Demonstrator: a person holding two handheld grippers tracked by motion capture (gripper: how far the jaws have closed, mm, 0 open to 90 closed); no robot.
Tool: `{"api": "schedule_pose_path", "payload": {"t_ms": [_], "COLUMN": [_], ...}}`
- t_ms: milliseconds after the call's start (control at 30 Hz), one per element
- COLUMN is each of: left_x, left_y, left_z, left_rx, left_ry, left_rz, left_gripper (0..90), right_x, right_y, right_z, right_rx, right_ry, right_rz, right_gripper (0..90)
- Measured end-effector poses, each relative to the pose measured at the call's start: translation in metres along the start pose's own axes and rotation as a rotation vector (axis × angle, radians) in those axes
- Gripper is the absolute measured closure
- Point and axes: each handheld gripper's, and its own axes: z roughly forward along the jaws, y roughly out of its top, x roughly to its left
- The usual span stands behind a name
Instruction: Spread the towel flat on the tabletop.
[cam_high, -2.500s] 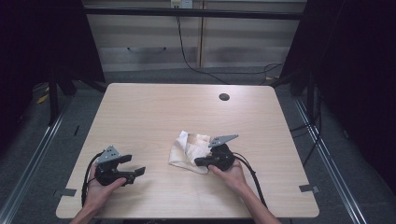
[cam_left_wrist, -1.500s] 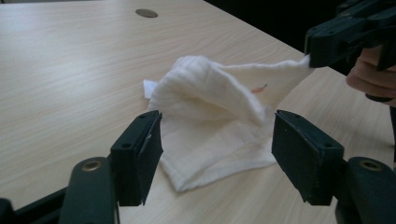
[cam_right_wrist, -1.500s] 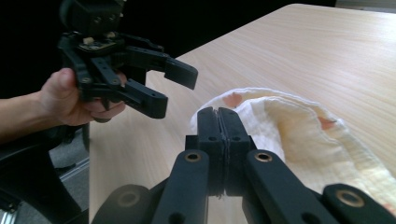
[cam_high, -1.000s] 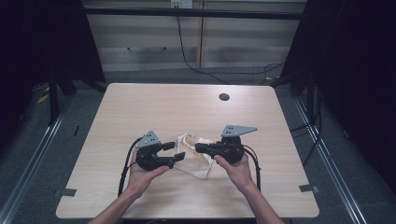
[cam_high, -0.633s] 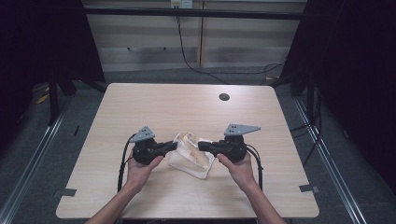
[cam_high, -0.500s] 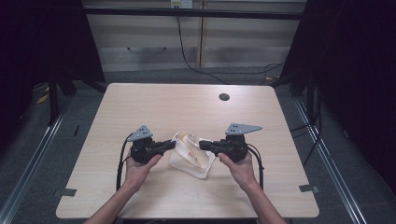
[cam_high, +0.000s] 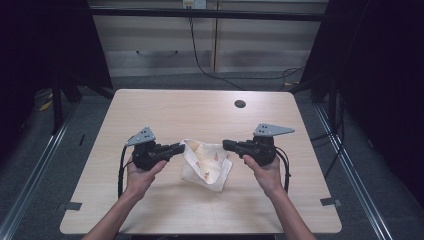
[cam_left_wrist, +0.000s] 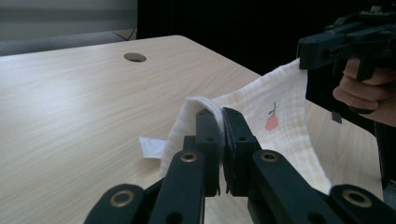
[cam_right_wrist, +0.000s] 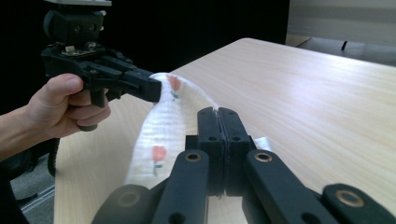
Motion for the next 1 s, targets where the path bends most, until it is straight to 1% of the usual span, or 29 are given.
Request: {"api": "schedule_pose_path", "payload": {"t_ms": [100, 200, 233, 267, 300, 333, 367, 467, 500, 567, 600, 633, 667, 700, 733, 800, 967, 1000], "left_x": [0.003, 0.007, 0.008, 0.01, 0.01, 0.01, 0.01, 0.012, 0.013, 0.015, 0.015, 0.016, 0.016, 0.017, 0.017, 0.018, 0.02, 0.02], "left_y": [0.005, 0.008, 0.01, 0.012, 0.013, 0.014, 0.015, 0.021, 0.024, 0.029, 0.032, 0.039, 0.039, 0.044, 0.048, 0.055, 0.073, 0.076], "left_z": [-0.006, -0.013, -0.016, -0.019, -0.021, -0.023, -0.024, -0.032, -0.035, -0.039, -0.042, -0.047, -0.047, -0.051, -0.054, -0.059, -0.069, -0.07], "left_rx": [-0.018, -0.031, -0.039, -0.048, -0.053, -0.048, -0.05, -0.077, -0.081, -0.096, -0.099, -0.116, -0.116, -0.123, -0.131, -0.146, -0.176, -0.18], "left_ry": [0.004, 0.021, 0.032, 0.031, 0.025, 0.036, 0.044, 0.045, 0.054, 0.05, 0.055, 0.059, 0.059, 0.061, 0.064, 0.069, 0.091, 0.092], "left_rz": [-0.01, -0.017, -0.017, -0.022, -0.023, -0.008, -0.005, -0.014, -0.017, -0.023, -0.025, -0.027, -0.027, -0.018, -0.017, -0.017, -0.007, -0.003], "left_gripper": [86.4, 86.6, 86.6, 86.6, 86.7, 86.7, 86.7, 86.7, 86.7, 86.8, 86.8, 86.9, 86.9, 86.9, 86.9, 86.9, 87.0, 86.9], "right_x": [-0.001, -0.003, -0.003, -0.004, -0.005, -0.005, -0.005, -0.005, -0.005, -0.005, -0.005, -0.006, -0.006, -0.006, -0.007, -0.008, -0.01, -0.01], "right_y": [0.006, 0.01, 0.011, 0.013, 0.015, 0.017, 0.02, 0.028, 0.031, 0.04, 0.04, 0.045, 0.045, 0.048, 0.054, 0.056, 0.07, 0.073], "right_z": [-0.005, -0.011, -0.013, -0.016, -0.018, -0.02, -0.022, -0.028, -0.03, -0.035, -0.035, -0.038, -0.038, -0.04, -0.044, -0.045, -0.051, -0.053], "right_rx": [-0.016, -0.026, -0.027, -0.03, -0.035, -0.039, -0.041, -0.056, -0.061, -0.079, -0.079, -0.095, -0.095, -0.1, -0.114, -0.117, -0.153, -0.153], "right_ry": [-0.004, -0.014, -0.017, -0.026, -0.029, -0.034, -0.039, -0.051, -0.055, -0.059, -0.059, -0.057, -0.057, -0.06, -0.07, -0.075, -0.094, -0.099], "right_rz": [-0.006, -0.005, -0.004, -0.007, -0.007, -0.009, -0.012, -0.02, -0.025, -0.034, -0.034, -0.03, -0.03, -0.028, -0.028, -0.029, -0.036, -0.034], "right_gripper": [89.1, 89.1, 89.1, 89.1, 89.1, 89.2, 89.2, 89.2, 89.1, 89.2, 89.2, 89.2, 89.2, 89.2, 89.2, 89.2, 89.2, 89.2]}}
